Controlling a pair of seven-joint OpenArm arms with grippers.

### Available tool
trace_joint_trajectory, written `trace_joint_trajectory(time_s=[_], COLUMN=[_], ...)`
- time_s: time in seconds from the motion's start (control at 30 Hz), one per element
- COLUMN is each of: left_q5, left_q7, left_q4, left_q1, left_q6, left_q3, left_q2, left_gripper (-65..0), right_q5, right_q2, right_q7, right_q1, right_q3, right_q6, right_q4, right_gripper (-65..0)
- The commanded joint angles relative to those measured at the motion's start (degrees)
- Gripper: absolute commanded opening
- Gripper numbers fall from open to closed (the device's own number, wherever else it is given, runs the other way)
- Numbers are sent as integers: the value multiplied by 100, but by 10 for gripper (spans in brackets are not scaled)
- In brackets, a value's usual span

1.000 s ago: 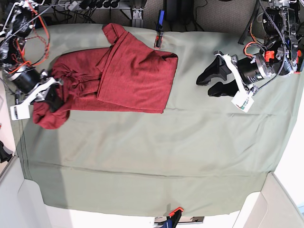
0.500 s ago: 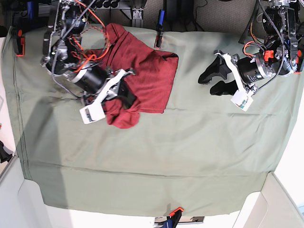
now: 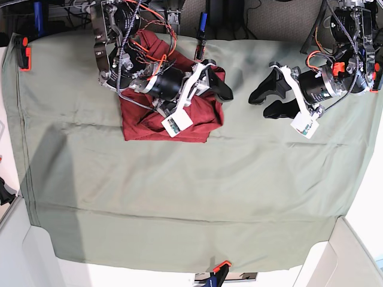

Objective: Fold the T-shirt properly

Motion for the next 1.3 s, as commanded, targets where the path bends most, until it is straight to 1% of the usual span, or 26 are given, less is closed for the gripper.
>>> trace_joint_trajectory(time_s=[0.0,0.2,0.23,0.37,0.53,0.63,0.7,0.73,0.77,0.83,0.97,1.03,1.13,1.27], left_q5=[-131,-282,-323,-358,-404,-426,-428,-444,-476,-542,-555,-555,-553,-555], left_q7=[-98,-9,7,44,44,46,46,46,50,50,68,70,122,136], left_q4=[63,63,63,63,63,63,63,63,63,63,63,63,63,63], left_q1=[-24,-13,-13,-13,-11,-9,-9,0,11,63,118,142,144,144], left_q6=[-56,-56,-56,-56,-56,-56,-56,-56,-56,-56,-56,-56,-56,-56], left_q3=[-39,-39,-39,-39,-39,-39,-39,-39,-39,-39,-39,-39,-39,-39], left_q2=[-85,-83,-85,-85,-83,-83,-83,-83,-83,-83,-83,-83,-85,-85], left_gripper=[-270,-270,-270,-270,-270,-270,-270,-270,-270,-270,-270,-270,-270,-270], right_q5=[240,249,144,-621,-920,-1165,-1386,-1578,-1825,-2218,-3464,-3965,-4376,-4684], right_q2=[-37,-35,-33,-22,83,87,90,96,116,282,728,896,1019,1045], right_q7=[164,175,173,173,243,332,348,348,348,415,695,802,863,990], right_q1=[94,92,90,164,284,297,299,302,302,313,424,498,568,573], right_q3=[-2,17,20,68,85,83,39,-31,-142,-522,-1611,-2120,-2662,-3064], right_q6=[15,20,20,-31,-44,-44,-31,31,85,87,63,-22,-48,-68], right_q4=[195,938,1038,1185,1182,1182,1154,1115,1058,901,688,651,651,651], right_gripper=[-277,-277,-277,-277,-277,-277,-277,-277,-277,-277,-277,-277,-277,-277])
